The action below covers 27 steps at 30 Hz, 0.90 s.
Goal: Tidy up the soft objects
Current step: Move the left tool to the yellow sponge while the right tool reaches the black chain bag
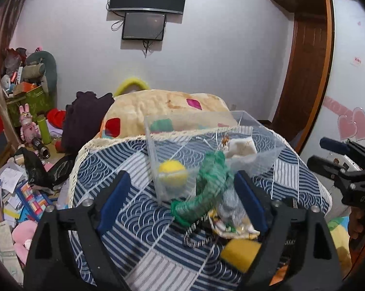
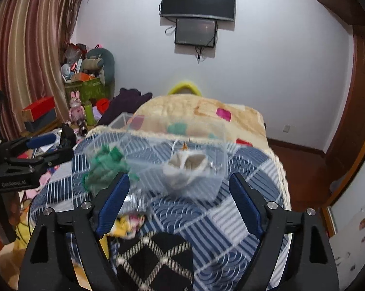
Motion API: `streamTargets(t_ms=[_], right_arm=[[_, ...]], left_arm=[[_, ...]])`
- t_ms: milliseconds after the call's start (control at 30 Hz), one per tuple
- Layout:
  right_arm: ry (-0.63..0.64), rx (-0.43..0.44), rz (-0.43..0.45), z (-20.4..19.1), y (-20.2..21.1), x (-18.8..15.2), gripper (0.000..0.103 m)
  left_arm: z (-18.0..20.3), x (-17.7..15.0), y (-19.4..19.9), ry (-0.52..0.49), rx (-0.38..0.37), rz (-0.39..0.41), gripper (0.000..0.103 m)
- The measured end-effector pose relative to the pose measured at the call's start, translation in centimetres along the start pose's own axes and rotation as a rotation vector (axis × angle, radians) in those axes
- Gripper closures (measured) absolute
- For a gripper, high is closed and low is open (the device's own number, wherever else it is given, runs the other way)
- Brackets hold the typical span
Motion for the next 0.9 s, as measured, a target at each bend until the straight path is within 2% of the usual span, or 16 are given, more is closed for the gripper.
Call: streamTargets(t_ms=[433,633,667,700,833,900], right_arm=[[-0.045,-0.007,-0.197,1.4,-1.6,-7.9,0.020],[-0.077,-0.006,-0.227,1.8,-2.2,-9.7,0.022],[-0.079,-0.003,-0.232,1.9,-2.4,-9.9,0.028],[-0.082,0.001,-0.235,1.8,-2.4,-10.1,0.041],[-0.089,0.027,-0.229,1.7,-2.0,-10.3,0.065],[-0.082,0.038,-0.225,1.6,-1.7,-10.2,0.079]], left_arm=[[4.4,-6.0,-0.7,0.027,-0.105,-0.134,0.012],[7.1,-7.0,-1.1,0.003,-0.127,-0.131,0.012],[7.5,-7.1,-1.3,0.001,-0.132,-0.133,0.012],[7.8,-7.3,-1.4,-0.002,-0.138,-0.136,0.012],[8.7,-7.9,-2.2,-0.019,-0.151,-0.156,0.017],[9.1,-8.2,-2.7,-0.030,-0.163,-0.168,0.030]])
Point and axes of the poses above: each gripper's, at about its wrist camera, not at the fingertips, and y roughly against the way its jaws point, z to its right, x to its top, the point moved 2 cm from there along -y, roughly the way its jaws point, and after that the axes turned 11 degrees about -y, right-handed, at the moved point
